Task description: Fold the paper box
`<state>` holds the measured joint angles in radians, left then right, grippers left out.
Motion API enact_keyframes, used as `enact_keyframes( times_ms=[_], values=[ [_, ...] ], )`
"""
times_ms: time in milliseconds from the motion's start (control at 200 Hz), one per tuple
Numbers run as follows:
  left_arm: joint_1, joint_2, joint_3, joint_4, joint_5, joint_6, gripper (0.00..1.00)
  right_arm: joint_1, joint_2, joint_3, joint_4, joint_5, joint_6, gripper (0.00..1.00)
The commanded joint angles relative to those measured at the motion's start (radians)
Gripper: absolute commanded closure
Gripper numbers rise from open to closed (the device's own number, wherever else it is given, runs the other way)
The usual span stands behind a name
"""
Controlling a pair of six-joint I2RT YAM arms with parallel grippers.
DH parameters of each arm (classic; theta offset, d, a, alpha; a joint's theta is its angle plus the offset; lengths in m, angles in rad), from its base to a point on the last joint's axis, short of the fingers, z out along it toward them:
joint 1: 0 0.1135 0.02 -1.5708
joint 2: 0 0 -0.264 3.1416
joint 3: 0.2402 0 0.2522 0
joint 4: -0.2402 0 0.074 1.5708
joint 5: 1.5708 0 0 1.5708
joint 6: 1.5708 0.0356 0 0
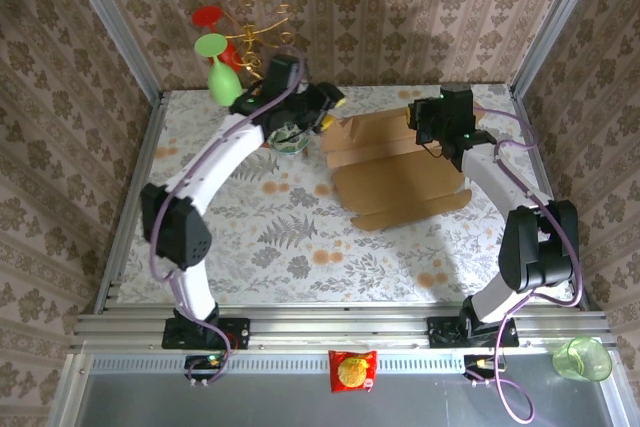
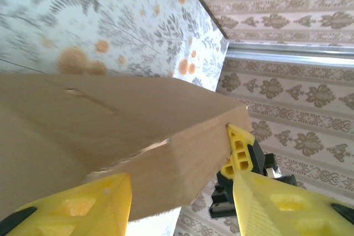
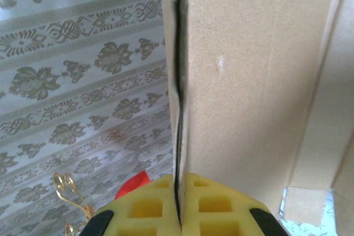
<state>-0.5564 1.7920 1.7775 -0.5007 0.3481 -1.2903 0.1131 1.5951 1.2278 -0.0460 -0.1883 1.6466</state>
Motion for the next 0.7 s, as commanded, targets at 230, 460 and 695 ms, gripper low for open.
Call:
enact_keyframes(
  times_ms=[230,460,695],
  values=[
    [0.150,-0.235,-0.585,0.188,0.027,0.178,0.79,-0.009,-0.060,0.089,-0.244,-0.016,0.037,1.00],
    [0.107,-0.126,-0.727,0.500,0.055,0.144,0.76,-0.016,-0.100,0.109,-0.307,-0.017,0.051,1.00],
    [0.064,0.010,-0.740,0.738,0.082,0.082,0.67,-0.032,-0.113,0.111,-0.307,-0.035,0.072,1.00]
  ],
)
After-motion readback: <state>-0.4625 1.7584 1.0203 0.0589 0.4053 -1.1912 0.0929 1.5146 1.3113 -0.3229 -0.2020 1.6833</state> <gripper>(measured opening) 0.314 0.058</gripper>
